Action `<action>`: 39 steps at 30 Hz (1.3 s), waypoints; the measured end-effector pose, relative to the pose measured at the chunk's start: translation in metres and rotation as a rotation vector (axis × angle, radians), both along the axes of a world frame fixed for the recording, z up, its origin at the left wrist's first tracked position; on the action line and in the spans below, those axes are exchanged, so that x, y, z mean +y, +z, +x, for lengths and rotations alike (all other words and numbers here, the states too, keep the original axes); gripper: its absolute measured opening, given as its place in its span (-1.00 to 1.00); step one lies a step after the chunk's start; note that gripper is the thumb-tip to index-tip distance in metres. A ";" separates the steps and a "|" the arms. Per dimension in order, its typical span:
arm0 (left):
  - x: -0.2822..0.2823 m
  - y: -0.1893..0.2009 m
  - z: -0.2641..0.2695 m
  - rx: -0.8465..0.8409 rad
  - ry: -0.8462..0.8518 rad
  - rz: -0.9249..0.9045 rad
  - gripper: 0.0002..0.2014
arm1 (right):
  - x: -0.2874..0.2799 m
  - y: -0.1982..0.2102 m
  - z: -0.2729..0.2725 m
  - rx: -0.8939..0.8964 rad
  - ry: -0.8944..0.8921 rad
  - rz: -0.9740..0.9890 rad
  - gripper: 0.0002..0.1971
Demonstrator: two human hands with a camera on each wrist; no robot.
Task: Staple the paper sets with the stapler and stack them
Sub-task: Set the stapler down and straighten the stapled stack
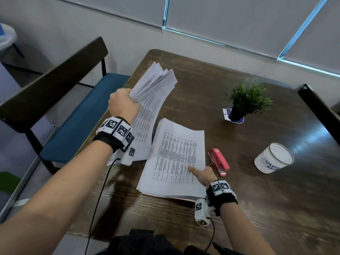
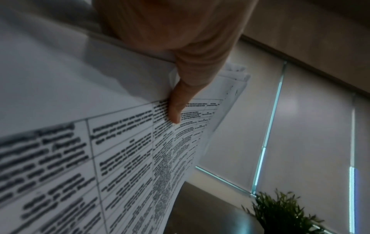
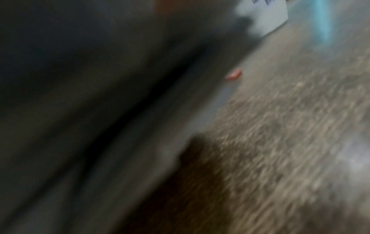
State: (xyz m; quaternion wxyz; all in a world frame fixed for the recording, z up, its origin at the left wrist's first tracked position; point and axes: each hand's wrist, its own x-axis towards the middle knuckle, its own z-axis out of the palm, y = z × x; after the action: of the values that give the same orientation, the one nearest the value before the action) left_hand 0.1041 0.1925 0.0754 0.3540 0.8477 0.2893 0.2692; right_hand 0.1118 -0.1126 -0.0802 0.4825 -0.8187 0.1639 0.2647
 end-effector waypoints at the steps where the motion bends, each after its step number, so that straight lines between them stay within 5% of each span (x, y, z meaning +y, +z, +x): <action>1: -0.002 0.007 0.000 -0.034 -0.011 0.001 -0.74 | -0.001 0.003 0.000 -0.003 0.038 -0.070 -0.49; 5: -0.011 0.030 0.002 -0.152 -0.097 -0.049 -0.75 | -0.004 0.019 0.009 -0.102 0.304 -0.523 -0.46; 7: -0.017 0.041 0.002 -0.208 -0.173 -0.128 -0.75 | -0.004 0.031 0.020 -0.289 0.315 -0.571 -0.44; 11: -0.030 0.060 -0.002 -0.275 -0.316 -0.270 -0.68 | 0.004 0.081 0.039 -0.650 -0.052 -0.070 -0.22; 14: -0.037 0.064 0.000 -0.289 -0.409 -0.441 -0.62 | 0.011 0.116 0.051 -0.637 -0.179 0.364 -0.02; 17: -0.046 0.057 0.000 -0.260 -0.509 -0.610 -0.54 | 0.012 0.136 0.054 -0.564 -0.124 0.605 0.13; 21: -0.063 0.034 0.001 -0.180 -0.571 -0.708 -0.59 | 0.012 0.141 0.045 -0.601 -0.114 0.702 -0.18; 25: -0.081 0.020 0.002 -0.145 -0.669 -0.690 -0.39 | 0.013 0.138 0.038 -0.736 -0.121 0.645 -0.68; 28: -0.086 0.025 -0.001 -0.253 -0.669 -0.676 -0.69 | 0.011 0.138 0.034 -0.799 -0.157 0.651 -0.63; 34: -0.081 0.037 -0.006 -0.413 -0.794 -0.726 -0.53 | 0.008 0.157 0.022 -0.791 -0.216 0.724 -0.53; 39: -0.090 0.040 -0.002 -0.466 -0.691 -0.705 -0.79 | 0.022 0.170 0.021 -0.852 -0.211 0.697 -0.64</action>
State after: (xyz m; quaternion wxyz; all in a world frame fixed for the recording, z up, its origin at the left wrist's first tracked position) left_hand 0.1022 0.1028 0.1156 0.7392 0.6413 -0.0197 0.2046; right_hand 0.1327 -0.0902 0.0901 0.7720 -0.6245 -0.0618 -0.1006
